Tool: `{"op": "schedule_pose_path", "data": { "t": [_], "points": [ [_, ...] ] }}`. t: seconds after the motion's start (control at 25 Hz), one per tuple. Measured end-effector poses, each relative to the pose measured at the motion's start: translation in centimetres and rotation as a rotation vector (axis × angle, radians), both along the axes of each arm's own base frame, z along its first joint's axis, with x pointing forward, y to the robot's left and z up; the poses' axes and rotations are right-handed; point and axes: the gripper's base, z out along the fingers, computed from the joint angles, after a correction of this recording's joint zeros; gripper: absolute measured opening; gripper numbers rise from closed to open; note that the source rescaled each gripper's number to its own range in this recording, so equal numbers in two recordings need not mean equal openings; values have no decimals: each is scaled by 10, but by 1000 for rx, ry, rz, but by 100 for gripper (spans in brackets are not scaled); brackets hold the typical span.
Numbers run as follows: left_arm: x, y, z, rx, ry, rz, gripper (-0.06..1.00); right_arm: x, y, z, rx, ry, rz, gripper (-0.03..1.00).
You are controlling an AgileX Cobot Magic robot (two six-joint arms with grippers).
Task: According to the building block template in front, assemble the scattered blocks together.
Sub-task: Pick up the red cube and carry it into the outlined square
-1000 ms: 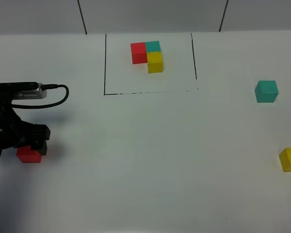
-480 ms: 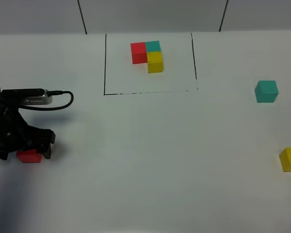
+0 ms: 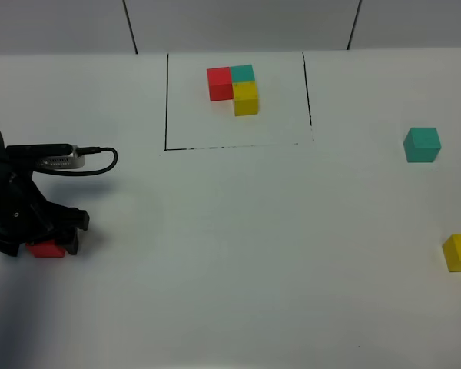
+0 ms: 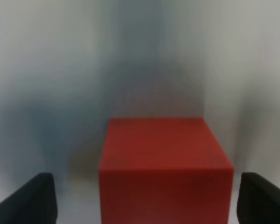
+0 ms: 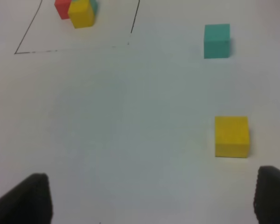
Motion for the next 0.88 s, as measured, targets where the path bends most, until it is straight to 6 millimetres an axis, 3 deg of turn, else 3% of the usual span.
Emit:
{"op": "schedule_pose_path", "data": {
  "t": [0.12, 0.24, 0.36, 0.44, 0.68, 0.88],
  "points": [
    [0, 0, -4, 1, 15, 0, 71, 0, 0, 0, 0, 0, 0, 76],
    [0, 0, -5, 1, 19, 1, 57, 0, 0, 0, 0, 0, 0, 76],
    [-1, 0, -5, 1, 21, 1, 26, 0, 0, 0, 0, 0, 0, 76],
    [-1, 0, -5, 3, 27, 0, 0, 0, 0, 0, 1, 0, 0, 76],
    [1, -1, 1, 7, 69, -102, 1, 0, 0, 0, 6, 1, -3, 76],
    [11, -23, 16, 12, 85, -359, 1, 0, 0, 0, 6, 1, -3, 76]
  ]
}}
